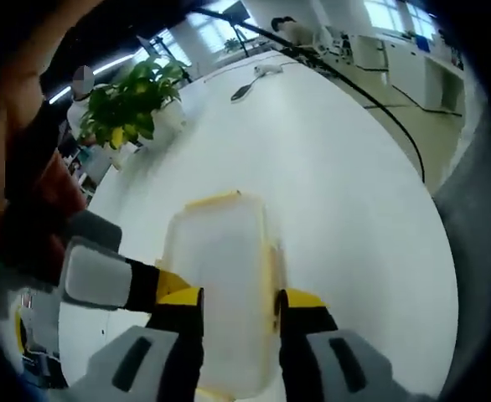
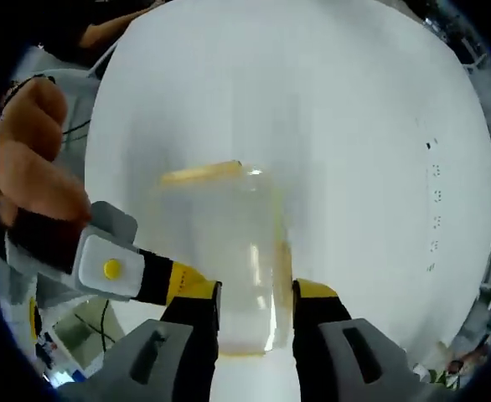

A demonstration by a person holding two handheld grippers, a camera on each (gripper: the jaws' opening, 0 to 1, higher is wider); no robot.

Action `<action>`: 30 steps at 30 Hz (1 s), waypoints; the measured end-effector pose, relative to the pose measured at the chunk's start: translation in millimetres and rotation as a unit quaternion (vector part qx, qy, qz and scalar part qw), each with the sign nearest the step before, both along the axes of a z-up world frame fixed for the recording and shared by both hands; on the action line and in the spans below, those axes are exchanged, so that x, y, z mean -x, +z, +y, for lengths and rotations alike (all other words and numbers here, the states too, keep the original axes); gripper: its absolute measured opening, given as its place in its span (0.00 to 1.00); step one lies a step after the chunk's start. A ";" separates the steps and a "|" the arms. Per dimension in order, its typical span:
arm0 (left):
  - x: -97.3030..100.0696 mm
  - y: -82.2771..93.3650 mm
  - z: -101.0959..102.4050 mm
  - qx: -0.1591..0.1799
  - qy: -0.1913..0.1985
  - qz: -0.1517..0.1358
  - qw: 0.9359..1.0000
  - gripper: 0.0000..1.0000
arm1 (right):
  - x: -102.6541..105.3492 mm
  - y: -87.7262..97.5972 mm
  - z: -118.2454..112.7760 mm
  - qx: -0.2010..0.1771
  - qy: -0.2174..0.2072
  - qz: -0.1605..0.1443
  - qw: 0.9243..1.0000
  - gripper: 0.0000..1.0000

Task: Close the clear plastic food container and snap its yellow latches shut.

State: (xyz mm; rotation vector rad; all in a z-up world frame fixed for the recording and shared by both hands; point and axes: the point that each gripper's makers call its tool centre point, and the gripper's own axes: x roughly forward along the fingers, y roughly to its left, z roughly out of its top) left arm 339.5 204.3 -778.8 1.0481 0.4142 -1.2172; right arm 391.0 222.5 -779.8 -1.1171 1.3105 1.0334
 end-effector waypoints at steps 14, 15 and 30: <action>2.1 -1.2 -0.8 -0.006 0.016 -0.014 1.000 0.26 | -3.2 5.8 -5.9 -0.179 -0.088 -0.070 0.977 0.24; 2.0 -1.2 -0.9 -0.005 0.020 -0.013 1.000 0.26 | -2.9 6.1 -7.0 -0.190 -0.100 -0.074 0.974 0.24; -16.1 87.2 15.4 0.323 0.183 0.028 0.928 0.53 | -21.4 75.6 -40.5 -0.471 -0.320 -0.178 0.802 0.41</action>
